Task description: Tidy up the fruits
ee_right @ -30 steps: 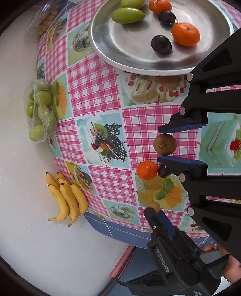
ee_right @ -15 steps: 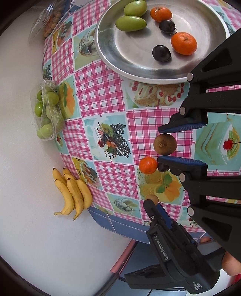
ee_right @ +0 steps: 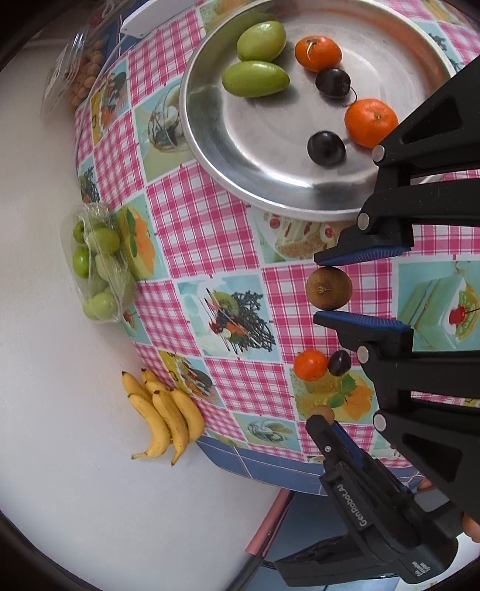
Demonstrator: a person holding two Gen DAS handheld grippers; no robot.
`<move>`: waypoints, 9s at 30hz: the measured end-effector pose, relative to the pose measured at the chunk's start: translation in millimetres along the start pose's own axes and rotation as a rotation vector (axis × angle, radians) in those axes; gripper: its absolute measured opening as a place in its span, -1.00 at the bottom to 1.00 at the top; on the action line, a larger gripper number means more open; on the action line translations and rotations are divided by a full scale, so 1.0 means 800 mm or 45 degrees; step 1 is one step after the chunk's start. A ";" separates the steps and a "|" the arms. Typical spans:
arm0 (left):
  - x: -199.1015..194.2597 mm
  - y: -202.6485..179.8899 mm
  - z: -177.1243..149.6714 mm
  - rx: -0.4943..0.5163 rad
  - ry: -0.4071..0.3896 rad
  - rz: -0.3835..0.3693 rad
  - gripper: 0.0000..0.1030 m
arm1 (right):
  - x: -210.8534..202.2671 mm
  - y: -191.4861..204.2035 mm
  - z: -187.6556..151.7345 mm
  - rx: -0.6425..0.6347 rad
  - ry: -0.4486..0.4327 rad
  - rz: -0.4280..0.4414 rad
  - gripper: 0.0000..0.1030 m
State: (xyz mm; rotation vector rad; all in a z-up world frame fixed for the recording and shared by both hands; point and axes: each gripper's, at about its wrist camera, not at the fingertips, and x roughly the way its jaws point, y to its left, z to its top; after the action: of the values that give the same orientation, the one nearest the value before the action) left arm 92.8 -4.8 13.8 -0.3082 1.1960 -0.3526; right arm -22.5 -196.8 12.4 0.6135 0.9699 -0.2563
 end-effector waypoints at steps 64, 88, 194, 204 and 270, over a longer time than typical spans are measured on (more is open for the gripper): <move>0.070 -0.152 -0.085 0.479 0.245 0.009 -0.52 | -0.008 -0.154 0.017 0.392 0.020 -0.210 -0.47; 0.072 -0.107 -0.063 0.273 0.208 0.157 0.26 | -0.012 -0.118 0.023 0.136 -0.016 -0.376 0.19; 0.056 0.096 0.024 -0.044 0.117 0.446 0.84 | 0.115 0.096 -0.039 -0.405 0.090 -0.048 0.43; 0.050 0.102 0.021 -0.075 0.122 0.430 0.84 | 0.127 0.113 -0.049 -0.424 0.119 -0.019 -0.07; 0.082 -0.021 0.007 0.282 0.100 0.190 0.58 | 0.077 0.020 -0.001 -0.233 0.019 -0.031 -0.46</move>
State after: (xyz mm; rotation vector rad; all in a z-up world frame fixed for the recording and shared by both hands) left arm 117.4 -47.6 -32.6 -0.0130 1.2366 -0.3658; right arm 18.3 -179.6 -33.4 0.4370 1.0035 -0.1823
